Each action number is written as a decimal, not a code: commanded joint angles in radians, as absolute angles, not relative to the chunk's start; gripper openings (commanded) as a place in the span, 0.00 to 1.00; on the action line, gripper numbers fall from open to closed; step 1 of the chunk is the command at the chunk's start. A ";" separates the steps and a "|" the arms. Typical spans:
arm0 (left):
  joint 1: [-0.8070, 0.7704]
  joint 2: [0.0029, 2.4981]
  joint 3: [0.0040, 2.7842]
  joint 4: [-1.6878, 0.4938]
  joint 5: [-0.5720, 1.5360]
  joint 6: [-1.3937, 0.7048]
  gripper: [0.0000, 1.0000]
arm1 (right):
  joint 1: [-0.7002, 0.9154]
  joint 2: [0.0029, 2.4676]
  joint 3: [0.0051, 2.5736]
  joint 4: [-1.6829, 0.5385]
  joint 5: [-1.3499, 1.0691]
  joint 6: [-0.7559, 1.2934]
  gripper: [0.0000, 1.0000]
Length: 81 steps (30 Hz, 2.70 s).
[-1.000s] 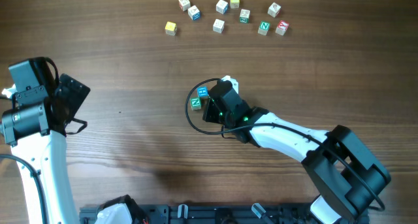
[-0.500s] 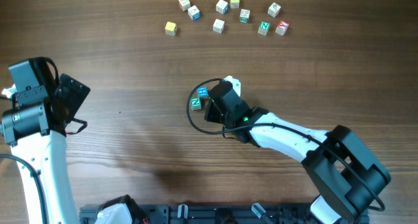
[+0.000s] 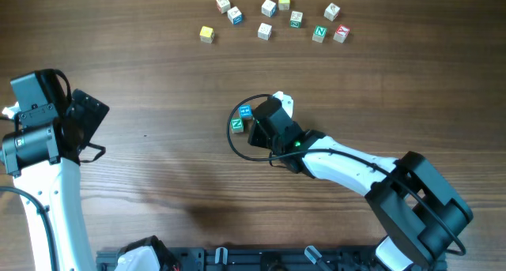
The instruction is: Form a circle
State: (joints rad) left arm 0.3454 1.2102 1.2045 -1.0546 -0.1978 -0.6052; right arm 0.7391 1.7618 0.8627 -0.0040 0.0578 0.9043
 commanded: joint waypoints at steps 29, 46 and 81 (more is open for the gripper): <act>0.353 1.214 1.211 -1.052 -0.210 -0.618 1.00 | 0.743 1.631 0.858 -0.405 0.144 1.284 0.05; 0.353 1.214 1.211 -1.052 -0.211 -0.618 1.00 | 0.735 1.720 0.857 -0.257 0.070 1.162 0.05; 0.353 1.214 1.211 -1.052 -0.210 -0.618 1.00 | 0.708 1.736 0.857 -0.216 0.039 1.126 0.05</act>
State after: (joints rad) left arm 0.3454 1.2110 1.2045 -1.0546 -0.1978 -0.6052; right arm 0.7097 1.7180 0.8589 -0.2222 0.0521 1.1389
